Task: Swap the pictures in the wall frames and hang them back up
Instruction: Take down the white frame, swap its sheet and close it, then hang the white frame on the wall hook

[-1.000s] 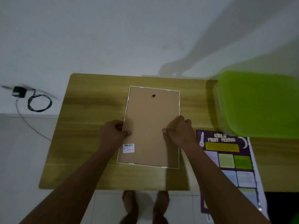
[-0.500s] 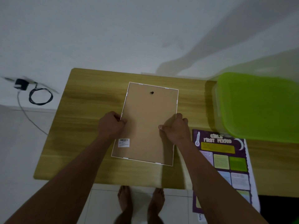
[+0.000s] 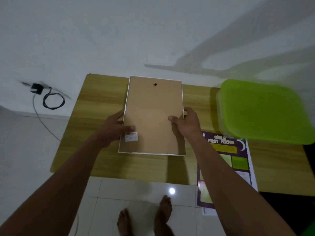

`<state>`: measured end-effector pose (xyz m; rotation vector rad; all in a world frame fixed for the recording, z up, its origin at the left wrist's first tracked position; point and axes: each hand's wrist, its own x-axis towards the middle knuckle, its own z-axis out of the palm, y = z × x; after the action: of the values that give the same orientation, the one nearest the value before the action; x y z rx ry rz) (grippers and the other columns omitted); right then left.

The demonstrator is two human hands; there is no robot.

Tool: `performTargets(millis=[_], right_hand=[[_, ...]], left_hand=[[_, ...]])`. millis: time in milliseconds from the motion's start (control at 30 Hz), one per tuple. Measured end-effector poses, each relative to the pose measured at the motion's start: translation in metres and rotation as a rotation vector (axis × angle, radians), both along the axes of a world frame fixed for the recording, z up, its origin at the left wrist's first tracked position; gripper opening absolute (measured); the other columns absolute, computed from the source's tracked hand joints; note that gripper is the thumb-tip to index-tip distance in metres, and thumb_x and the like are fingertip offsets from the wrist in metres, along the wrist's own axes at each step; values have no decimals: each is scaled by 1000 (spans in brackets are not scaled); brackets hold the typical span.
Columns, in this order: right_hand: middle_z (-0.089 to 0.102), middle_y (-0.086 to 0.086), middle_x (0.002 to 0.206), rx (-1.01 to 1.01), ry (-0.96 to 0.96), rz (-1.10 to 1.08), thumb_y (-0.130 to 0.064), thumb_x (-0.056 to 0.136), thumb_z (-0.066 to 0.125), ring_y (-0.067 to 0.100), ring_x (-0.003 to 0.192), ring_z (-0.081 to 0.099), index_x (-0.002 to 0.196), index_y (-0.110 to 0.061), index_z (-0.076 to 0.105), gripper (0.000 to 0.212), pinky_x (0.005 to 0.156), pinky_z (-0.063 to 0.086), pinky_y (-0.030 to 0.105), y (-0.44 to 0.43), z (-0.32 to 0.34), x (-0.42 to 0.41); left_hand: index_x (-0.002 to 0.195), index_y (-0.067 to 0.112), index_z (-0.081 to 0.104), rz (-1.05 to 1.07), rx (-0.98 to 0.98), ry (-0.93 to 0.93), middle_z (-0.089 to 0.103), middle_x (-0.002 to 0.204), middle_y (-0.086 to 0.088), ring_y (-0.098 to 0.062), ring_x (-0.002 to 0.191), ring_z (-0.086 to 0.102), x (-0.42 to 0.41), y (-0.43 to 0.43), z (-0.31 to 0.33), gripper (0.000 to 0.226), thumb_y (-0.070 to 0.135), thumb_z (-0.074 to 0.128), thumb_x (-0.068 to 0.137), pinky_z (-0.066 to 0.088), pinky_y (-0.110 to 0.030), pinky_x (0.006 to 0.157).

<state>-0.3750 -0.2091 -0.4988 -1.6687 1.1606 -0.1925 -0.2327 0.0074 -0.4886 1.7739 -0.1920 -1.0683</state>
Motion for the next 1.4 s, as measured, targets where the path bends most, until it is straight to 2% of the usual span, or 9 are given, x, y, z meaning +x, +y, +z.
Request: performTargets(millis=[167, 333, 467, 633, 767, 900, 1067, 1167, 1400], right_hand=[[69, 5, 114, -32, 17, -66, -32, 72, 86, 24, 100, 65, 120, -16, 58, 58, 92, 53, 41, 25, 20, -8], [70, 8, 113, -109, 3, -150, -33, 73, 85, 26, 97, 65, 118, -12, 60, 56, 85, 52, 35, 53, 37, -20], [68, 10, 117, -133, 25, -164, -32, 76, 83, 28, 102, 64, 121, -10, 60, 55, 84, 48, 31, 68, 45, -28], [66, 10, 123, -161, 53, -124, -32, 83, 76, 29, 110, 62, 120, -8, 62, 47, 86, 46, 29, 88, 51, -42], [58, 8, 138, -128, -76, -48, -50, 89, 65, 24, 125, 55, 141, -11, 50, 67, 93, 42, 27, 104, 86, -29], [67, 1, 115, 11, -275, -115, -69, 77, 67, 18, 103, 65, 115, -19, 60, 63, 88, 55, 37, 116, 141, -14], [70, 9, 98, 125, -455, -246, -29, 85, 66, 24, 87, 71, 106, -11, 59, 28, 72, 63, 44, 110, 181, -24], [63, 11, 99, 9, -478, -358, -21, 89, 51, 28, 88, 65, 113, -7, 55, 28, 65, 57, 38, 103, 189, -37], [59, 11, 97, -17, -502, -168, -1, 85, 51, 25, 77, 54, 110, -22, 53, 32, 63, 43, 34, 84, 214, -76]], left_hand=[[138, 27, 50, 40, -159, -67, 76, 97, -9, -22, 82, 73, -6, 17, 36, 75, -5, 75, 75, 55, -30, 56], [129, 20, 60, -4, -154, -226, 75, 100, -4, -21, 92, 72, -13, 39, 52, 56, 2, 76, 79, 58, -39, 81], [128, 19, 61, -98, -66, -110, 75, 102, -3, -17, 87, 71, -22, 51, 60, 45, 4, 68, 86, 57, -24, 67], [133, 20, 57, 33, -155, -71, 75, 96, -7, -20, 81, 70, -44, 62, 63, 56, -4, 67, 83, 58, -33, 71], [138, 23, 53, -76, -172, -444, 71, 103, 8, 4, 86, 67, -62, 53, 84, 63, 4, 73, 81, 52, -13, 70], [136, 35, 53, -229, -178, -931, 72, 103, 10, -8, 89, 68, -79, 44, 120, 54, 16, 65, 87, 51, -24, 73], [138, 39, 50, -399, -131, -1281, 74, 89, 6, -15, 75, 68, -94, 37, 148, 51, 31, 62, 89, 53, -34, 65], [131, 36, 59, -365, -127, -1128, 69, 114, 16, -3, 102, 64, -104, 31, 160, 59, 62, 65, 79, 50, -25, 86], [153, 29, 23, -142, -52, -919, 38, 152, -8, -29, 136, 40, -42, 29, 194, 63, 32, 53, 98, 33, -37, 110]])
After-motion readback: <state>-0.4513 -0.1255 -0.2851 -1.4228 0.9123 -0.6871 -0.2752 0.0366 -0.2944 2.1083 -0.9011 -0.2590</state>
